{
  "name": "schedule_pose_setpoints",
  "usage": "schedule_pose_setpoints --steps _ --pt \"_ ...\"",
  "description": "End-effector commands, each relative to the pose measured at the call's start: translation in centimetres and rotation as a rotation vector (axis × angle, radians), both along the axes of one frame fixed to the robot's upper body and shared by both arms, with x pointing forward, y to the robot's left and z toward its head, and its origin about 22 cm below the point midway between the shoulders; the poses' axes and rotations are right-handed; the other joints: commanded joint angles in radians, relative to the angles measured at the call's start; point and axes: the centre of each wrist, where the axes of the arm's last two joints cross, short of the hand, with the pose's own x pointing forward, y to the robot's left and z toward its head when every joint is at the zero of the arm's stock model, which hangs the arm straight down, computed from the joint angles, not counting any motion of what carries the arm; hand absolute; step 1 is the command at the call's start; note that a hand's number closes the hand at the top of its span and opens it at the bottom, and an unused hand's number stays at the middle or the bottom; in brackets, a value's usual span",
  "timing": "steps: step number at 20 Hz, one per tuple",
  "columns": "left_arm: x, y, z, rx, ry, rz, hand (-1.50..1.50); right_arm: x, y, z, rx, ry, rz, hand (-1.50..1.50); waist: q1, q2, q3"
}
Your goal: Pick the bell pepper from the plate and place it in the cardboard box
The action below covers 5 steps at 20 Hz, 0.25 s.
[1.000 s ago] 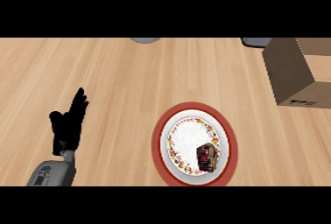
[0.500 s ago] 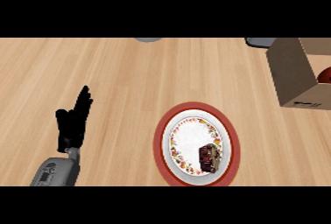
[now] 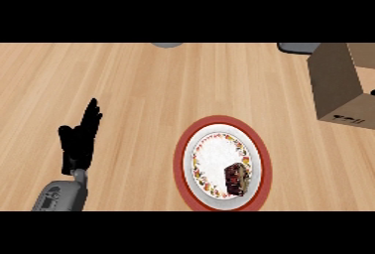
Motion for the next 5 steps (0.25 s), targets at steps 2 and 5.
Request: schedule_pose_setpoints --steps 2,5 --pt "0.1 0.8 0.4 0.003 -0.011 0.009 0.00 -1.6 -2.6 1.4 0.281 -0.012 0.076 -1.50 -0.008 0.002 0.002" --pt "0.0 -0.3 0.5 -0.009 -0.008 -0.006 0.00 -2.4 -3.4 1.0 0.337 0.003 0.021 -1.50 -0.004 0.004 0.003"
